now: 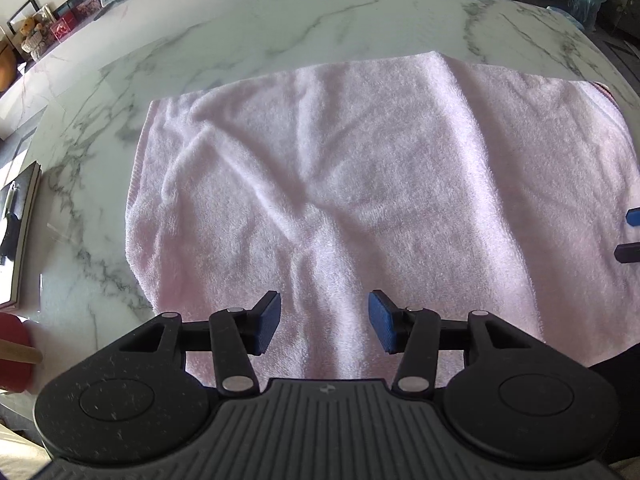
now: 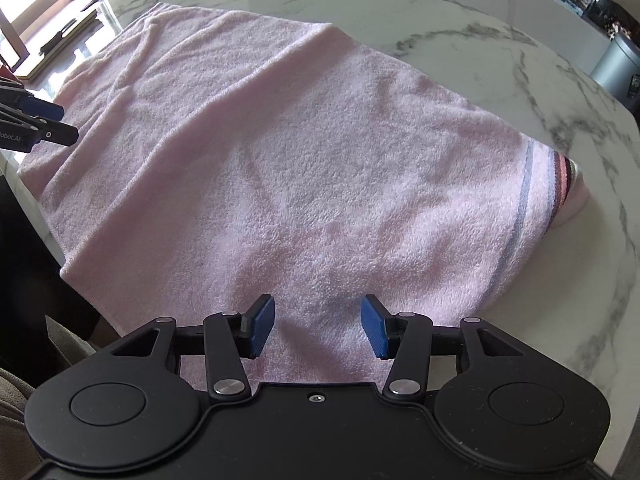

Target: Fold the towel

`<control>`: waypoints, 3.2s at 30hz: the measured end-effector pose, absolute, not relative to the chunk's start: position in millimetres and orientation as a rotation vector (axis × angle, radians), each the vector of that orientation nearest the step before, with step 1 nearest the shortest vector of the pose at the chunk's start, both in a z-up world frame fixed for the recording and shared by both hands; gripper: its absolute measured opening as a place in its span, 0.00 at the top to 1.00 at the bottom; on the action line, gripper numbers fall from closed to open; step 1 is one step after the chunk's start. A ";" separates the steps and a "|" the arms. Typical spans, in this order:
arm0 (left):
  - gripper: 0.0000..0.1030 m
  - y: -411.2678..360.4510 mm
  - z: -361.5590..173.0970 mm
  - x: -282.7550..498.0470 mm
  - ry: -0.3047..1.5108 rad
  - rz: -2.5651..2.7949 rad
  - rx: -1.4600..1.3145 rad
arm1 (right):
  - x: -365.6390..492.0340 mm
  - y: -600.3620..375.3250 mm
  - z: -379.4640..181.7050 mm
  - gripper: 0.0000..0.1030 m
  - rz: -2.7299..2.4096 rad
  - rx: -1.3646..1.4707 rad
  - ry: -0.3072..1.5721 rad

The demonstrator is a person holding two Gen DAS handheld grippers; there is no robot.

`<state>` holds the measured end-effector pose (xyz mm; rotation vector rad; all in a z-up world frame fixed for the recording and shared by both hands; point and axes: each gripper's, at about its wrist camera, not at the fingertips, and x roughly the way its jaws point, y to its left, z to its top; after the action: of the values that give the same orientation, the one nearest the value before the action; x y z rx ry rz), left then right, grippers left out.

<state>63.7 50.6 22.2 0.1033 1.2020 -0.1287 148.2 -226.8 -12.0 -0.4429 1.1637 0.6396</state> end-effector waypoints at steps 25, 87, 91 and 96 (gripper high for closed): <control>0.59 -42.9 -0.9 51.1 1.337 -0.191 0.023 | 141.6 -227.6 -19.2 0.49 0.656 -0.422 1.140; 0.92 -36.9 -3.2 21.9 1.291 -0.303 0.122 | 225.9 -67.8 -45.1 0.83 1.841 -2.513 -0.036; 0.92 -36.2 -4.3 20.9 1.288 -0.302 0.122 | 212.8 -74.7 -48.7 0.95 1.831 -2.509 -0.021; 0.96 -38.2 -4.6 18.7 1.260 -0.318 0.141 | 192.5 -83.8 -54.1 0.96 1.769 -2.457 0.012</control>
<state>18.7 -38.2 -4.6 0.1408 1.2602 -0.3180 192.5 -83.8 -54.1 -2.4570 0.0121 1.7693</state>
